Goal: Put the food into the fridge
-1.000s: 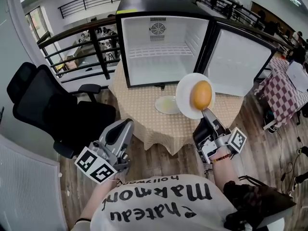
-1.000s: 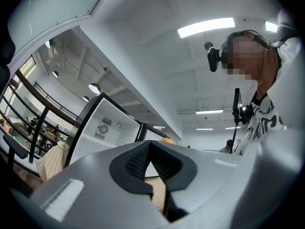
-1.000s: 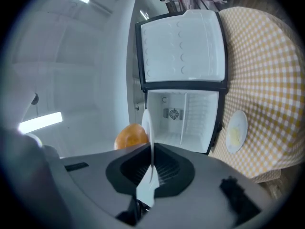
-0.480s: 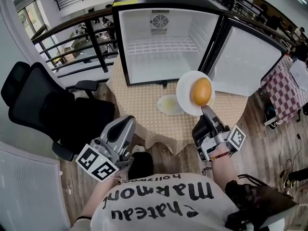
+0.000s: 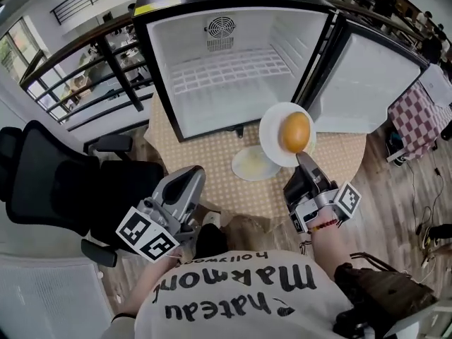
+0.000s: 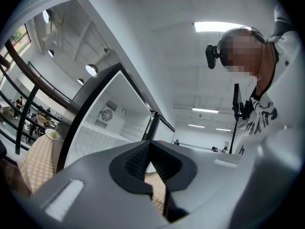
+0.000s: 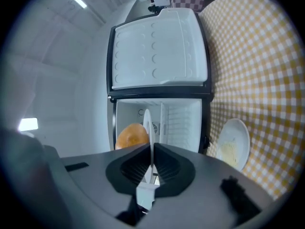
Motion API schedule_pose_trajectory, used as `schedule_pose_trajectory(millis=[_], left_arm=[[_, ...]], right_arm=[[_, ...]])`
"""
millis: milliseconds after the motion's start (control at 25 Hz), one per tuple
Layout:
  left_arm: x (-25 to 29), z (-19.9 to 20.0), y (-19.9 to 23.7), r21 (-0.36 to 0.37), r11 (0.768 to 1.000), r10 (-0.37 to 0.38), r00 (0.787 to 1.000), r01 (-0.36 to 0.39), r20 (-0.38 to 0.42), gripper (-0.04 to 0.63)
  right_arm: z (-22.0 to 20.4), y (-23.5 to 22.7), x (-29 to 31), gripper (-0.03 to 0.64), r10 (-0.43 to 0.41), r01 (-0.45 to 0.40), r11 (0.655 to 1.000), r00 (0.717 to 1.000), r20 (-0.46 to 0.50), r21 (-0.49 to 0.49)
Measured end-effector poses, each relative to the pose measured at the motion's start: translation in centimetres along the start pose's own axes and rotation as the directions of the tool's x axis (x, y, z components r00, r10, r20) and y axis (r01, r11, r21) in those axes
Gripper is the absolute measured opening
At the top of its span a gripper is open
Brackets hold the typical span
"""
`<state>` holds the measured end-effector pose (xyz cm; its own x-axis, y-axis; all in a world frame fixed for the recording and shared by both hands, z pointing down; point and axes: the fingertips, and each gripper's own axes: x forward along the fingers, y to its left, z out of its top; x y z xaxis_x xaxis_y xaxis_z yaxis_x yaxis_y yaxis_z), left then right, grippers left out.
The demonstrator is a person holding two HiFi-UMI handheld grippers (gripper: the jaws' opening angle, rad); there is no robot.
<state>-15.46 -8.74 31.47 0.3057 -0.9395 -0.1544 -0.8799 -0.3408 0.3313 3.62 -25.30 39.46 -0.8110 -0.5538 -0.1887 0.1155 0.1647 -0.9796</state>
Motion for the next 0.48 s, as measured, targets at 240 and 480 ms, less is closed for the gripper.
schedule_pose_trajectory(millis=[240, 480], left_arm=[[3.9, -1.1, 4.6, -0.013, 0.997, -0.071, 0.995, 0.07, -0.074, 0.0], [7.9, -3.1, 7.8, -0.045, 0.977, -0.212, 0.961, 0.207, -0.178, 0.0]], right_arm=[[0.7, -3.1, 3.0, 0.023, -0.079, 0.078, 0.997, 0.992, 0.101, 0.015], [1.9, -6.7, 6.0, 0.023, -0.158, 0.156, 0.987, 0.955, 0.253, 0.028]])
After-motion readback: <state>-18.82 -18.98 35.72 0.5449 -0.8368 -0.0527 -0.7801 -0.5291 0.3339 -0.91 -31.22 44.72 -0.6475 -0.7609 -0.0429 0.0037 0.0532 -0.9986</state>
